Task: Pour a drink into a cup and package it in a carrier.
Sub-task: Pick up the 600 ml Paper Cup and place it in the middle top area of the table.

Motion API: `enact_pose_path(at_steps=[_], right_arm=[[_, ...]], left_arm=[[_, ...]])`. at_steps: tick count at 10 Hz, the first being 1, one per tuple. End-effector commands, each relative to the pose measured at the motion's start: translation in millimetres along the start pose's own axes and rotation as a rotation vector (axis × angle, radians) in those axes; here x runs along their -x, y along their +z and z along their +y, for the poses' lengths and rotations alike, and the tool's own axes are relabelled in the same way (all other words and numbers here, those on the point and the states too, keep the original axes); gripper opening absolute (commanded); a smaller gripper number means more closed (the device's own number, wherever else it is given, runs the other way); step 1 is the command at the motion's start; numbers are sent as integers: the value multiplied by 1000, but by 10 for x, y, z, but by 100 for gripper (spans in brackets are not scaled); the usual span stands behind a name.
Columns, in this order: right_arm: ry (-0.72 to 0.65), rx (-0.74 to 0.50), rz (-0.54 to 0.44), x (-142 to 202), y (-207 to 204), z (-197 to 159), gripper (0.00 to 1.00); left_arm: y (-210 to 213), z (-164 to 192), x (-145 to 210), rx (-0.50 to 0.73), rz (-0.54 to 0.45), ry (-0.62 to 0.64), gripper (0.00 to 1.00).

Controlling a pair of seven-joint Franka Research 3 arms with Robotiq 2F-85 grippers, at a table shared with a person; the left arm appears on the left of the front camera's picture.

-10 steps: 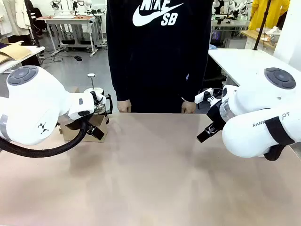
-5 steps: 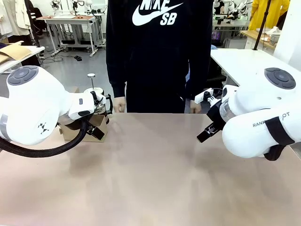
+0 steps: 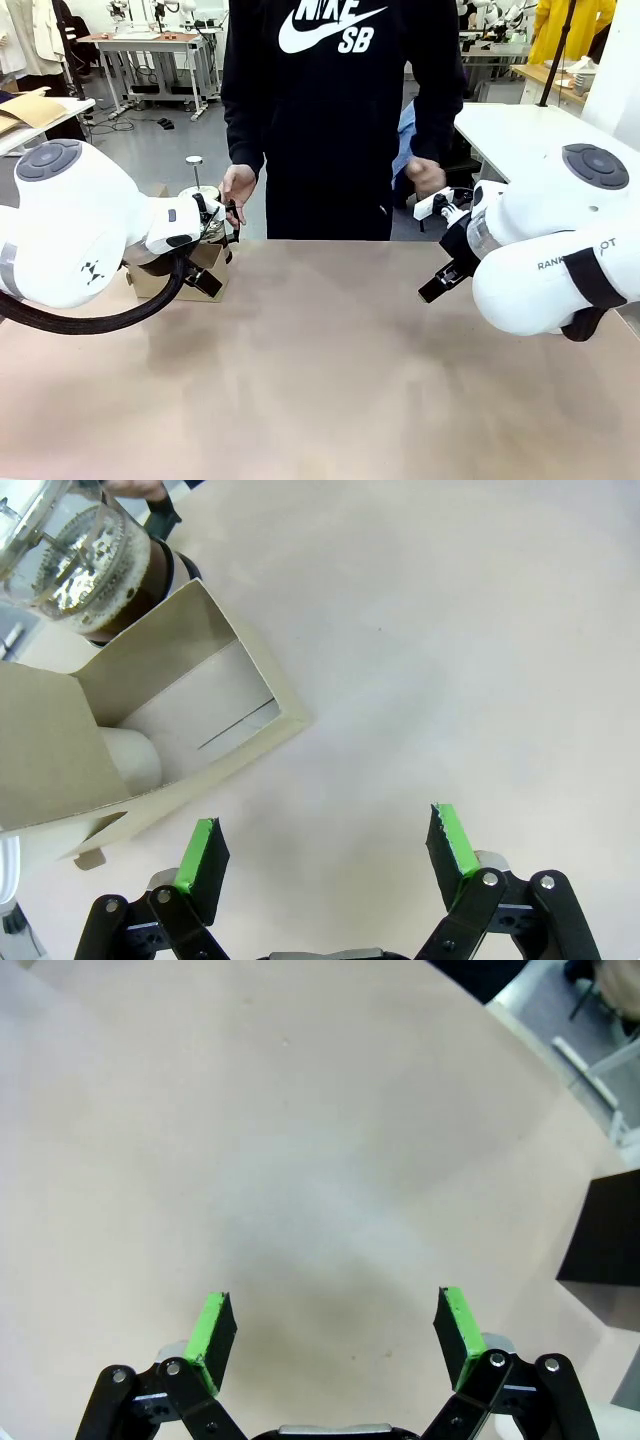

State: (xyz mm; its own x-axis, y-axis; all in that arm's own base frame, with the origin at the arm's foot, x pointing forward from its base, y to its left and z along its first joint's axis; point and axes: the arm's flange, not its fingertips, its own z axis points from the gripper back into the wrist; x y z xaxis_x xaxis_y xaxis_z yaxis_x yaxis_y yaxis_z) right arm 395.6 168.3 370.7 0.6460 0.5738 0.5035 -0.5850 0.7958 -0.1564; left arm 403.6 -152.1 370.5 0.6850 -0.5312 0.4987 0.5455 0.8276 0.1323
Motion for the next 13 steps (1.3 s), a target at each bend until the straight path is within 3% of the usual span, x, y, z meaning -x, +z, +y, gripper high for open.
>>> enact_pose_path(at_steps=[1,4,6,8,9,13], right_arm=[[-22,25,-25,-205,220,-162,100],[-58,-59,-76,-733,955,-963,100],[-42,-172,-139,-678,1293,-1608,100],[35,-336,-282,-122,1532,-2243,100],[71,-405,-405,232,1566,-2492,100],[83,-523,-733,1664,1109,-2976,100]], left_arm=[[0,3,1,0,0,1,100],[0,3,1,0,0,1,100],[0,3,1,0,0,1,100],[0,3,1,0,0,1,100],[0,3,1,0,0,1,100],[0,3,1,0,0,1,100]])
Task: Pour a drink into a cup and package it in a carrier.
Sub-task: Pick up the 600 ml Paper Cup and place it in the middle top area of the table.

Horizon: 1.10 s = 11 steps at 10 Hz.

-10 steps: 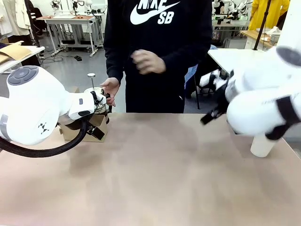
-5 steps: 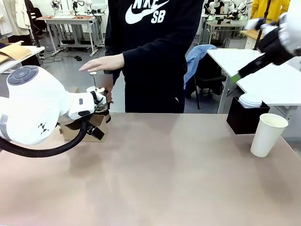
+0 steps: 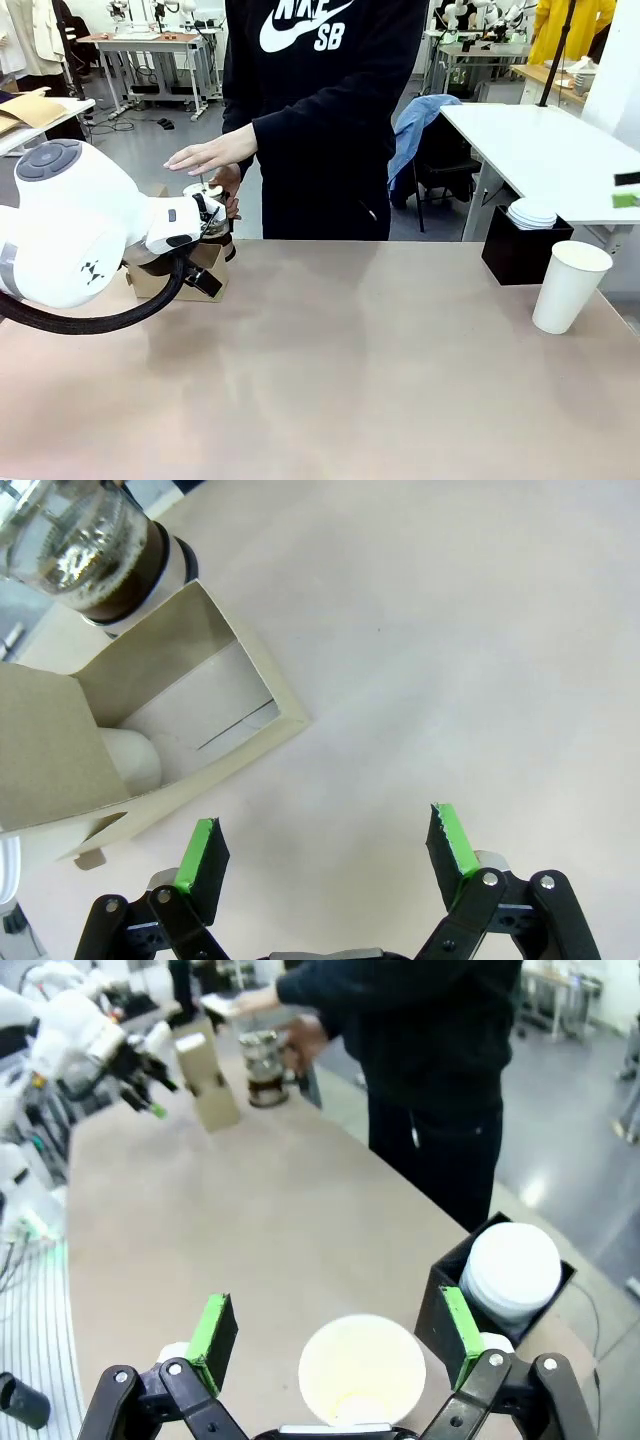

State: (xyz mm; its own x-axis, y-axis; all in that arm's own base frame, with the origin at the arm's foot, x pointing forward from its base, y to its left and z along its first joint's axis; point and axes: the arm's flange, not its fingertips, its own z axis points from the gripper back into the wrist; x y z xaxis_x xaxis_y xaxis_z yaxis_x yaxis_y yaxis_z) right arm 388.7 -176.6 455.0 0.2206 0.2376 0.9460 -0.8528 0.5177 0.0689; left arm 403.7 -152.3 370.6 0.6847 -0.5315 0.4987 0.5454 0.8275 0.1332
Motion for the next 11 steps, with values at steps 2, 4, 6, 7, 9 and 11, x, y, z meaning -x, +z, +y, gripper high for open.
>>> enact_pose_path(at_steps=[2,4,6,7,9,11], right_arm=[[7,-37,-76,354,-102,-113,100],[-2,-17,-58,295,98,-17,100],[-2,-17,-58,295,98,-17,100],[-21,-33,-52,432,48,-46,100],[-18,-43,-171,920,285,-417,100],[16,-76,-258,1314,400,-538,100]], left_arm=[[0,4,3,1,0,1,100],[0,4,3,1,0,1,100],[0,4,3,1,0,1,100],[0,4,3,1,0,1,100],[0,4,3,1,0,1,100],[0,4,3,1,0,1,100]])
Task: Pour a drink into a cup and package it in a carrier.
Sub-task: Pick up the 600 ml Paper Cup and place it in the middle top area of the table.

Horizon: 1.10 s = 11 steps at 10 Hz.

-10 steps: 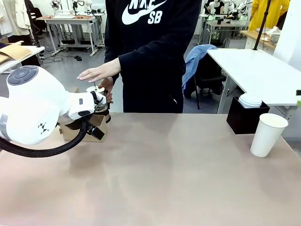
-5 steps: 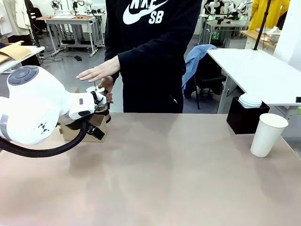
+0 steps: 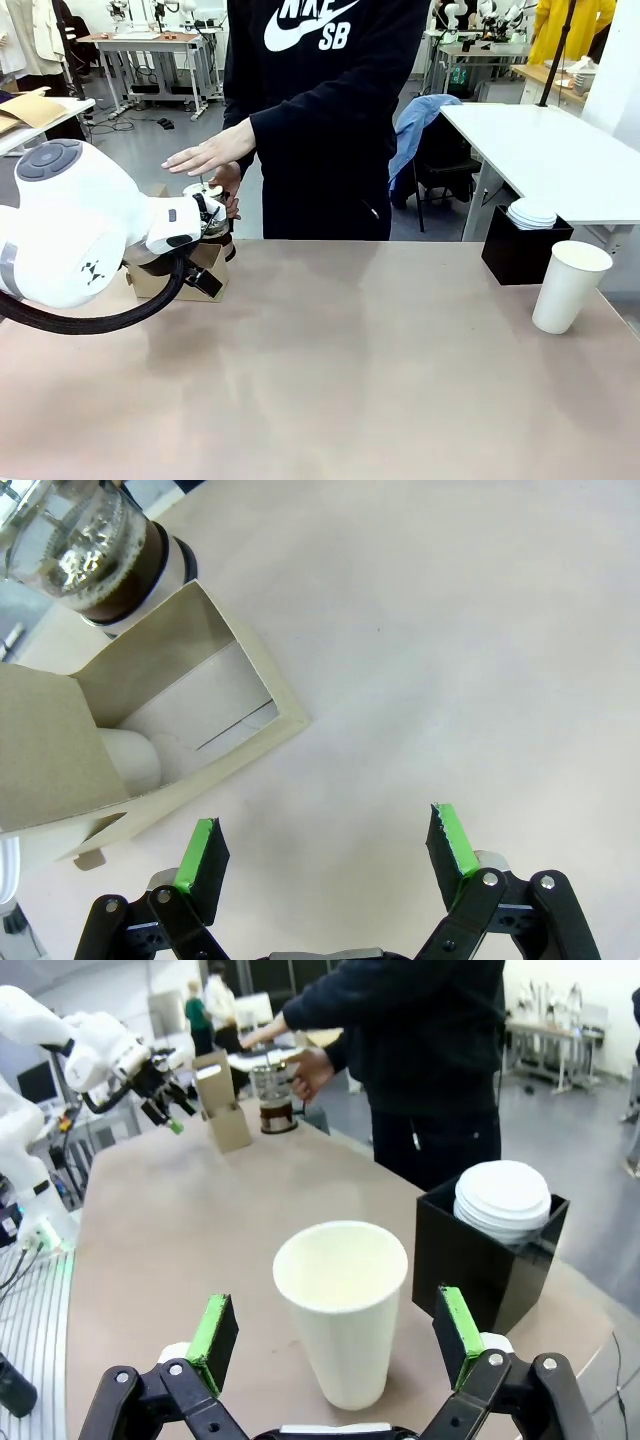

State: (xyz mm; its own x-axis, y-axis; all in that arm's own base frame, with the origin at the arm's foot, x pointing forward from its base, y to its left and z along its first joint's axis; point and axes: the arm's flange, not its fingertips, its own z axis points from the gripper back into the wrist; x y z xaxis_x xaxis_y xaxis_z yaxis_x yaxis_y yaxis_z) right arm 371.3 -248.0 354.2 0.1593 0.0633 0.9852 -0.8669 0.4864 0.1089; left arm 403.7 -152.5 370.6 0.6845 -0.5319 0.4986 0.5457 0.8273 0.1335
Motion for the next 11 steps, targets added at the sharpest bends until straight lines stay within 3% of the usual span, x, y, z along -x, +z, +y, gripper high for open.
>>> enact_pose_path(at_steps=[1,4,6,11], right_arm=[[49,-49,-96,365,152,-314,100],[41,-35,-142,806,35,-478,100],[46,-47,-124,1066,-209,-504,100],[39,-103,-158,1196,-439,-340,100]], left_arm=[[0,6,4,1,0,2,100],[0,6,4,1,0,2,100],[0,6,4,1,0,2,100],[0,6,4,1,0,2,100]])
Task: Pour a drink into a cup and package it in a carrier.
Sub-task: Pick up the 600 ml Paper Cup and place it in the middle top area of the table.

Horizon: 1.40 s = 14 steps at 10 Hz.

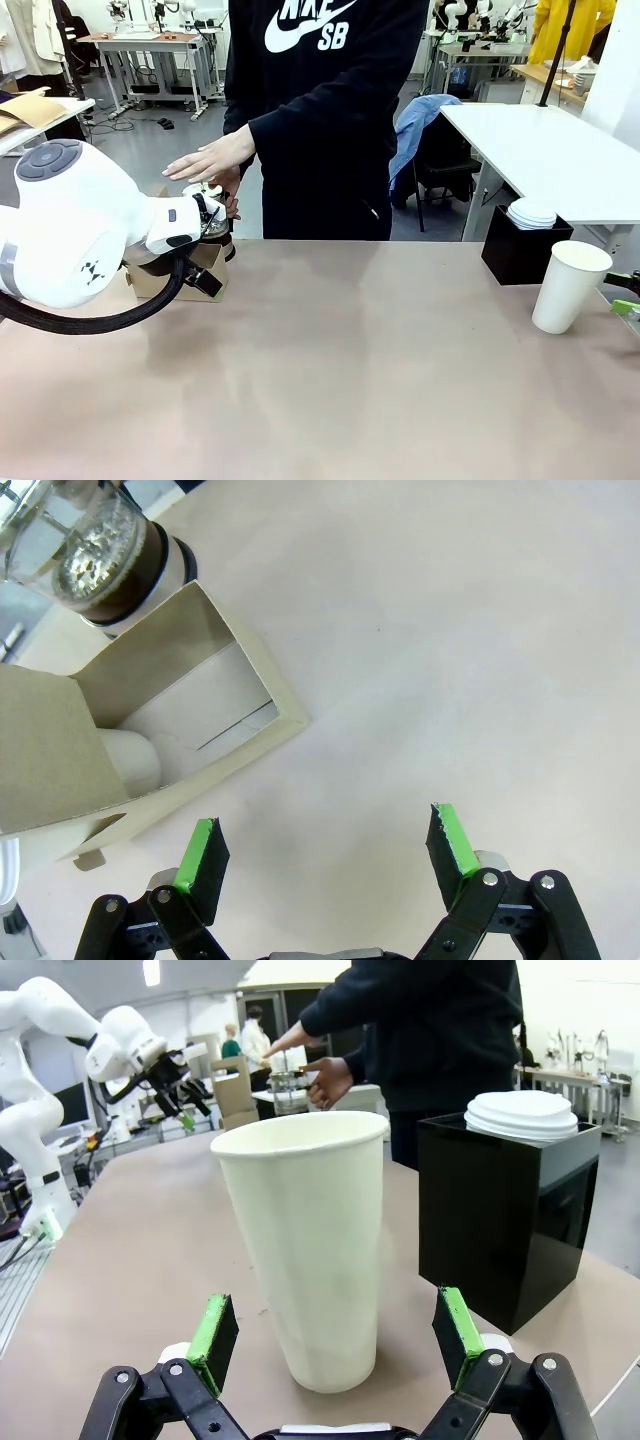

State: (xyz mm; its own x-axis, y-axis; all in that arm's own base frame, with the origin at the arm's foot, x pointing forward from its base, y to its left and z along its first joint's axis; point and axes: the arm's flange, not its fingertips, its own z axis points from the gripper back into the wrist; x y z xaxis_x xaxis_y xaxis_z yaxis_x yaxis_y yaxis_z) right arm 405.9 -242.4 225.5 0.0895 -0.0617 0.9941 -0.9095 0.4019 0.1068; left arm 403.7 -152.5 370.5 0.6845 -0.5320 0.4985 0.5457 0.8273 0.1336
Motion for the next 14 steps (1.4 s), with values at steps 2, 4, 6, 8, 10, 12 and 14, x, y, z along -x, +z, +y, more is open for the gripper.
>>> enact_pose_path(at_steps=[2,4,6,8,10,12,14], right_arm=[[0,0,0,0,0,0,100],[-7,-5,0,18,-17,24,100],[-50,-20,-34,-82,-116,127,100],[-64,1,-44,-158,-202,197,100],[-70,13,-60,-163,-308,198,100],[-88,14,-76,-135,-384,203,100],[-100,32,-69,-99,-451,208,100]], left_arm=[[1,6,4,1,0,2,100],[1,6,4,1,0,2,100],[1,6,4,1,0,2,100],[1,6,4,1,0,2,100],[1,6,4,1,0,2,100],[1,6,4,1,0,2,100],[1,6,4,1,0,2,100]])
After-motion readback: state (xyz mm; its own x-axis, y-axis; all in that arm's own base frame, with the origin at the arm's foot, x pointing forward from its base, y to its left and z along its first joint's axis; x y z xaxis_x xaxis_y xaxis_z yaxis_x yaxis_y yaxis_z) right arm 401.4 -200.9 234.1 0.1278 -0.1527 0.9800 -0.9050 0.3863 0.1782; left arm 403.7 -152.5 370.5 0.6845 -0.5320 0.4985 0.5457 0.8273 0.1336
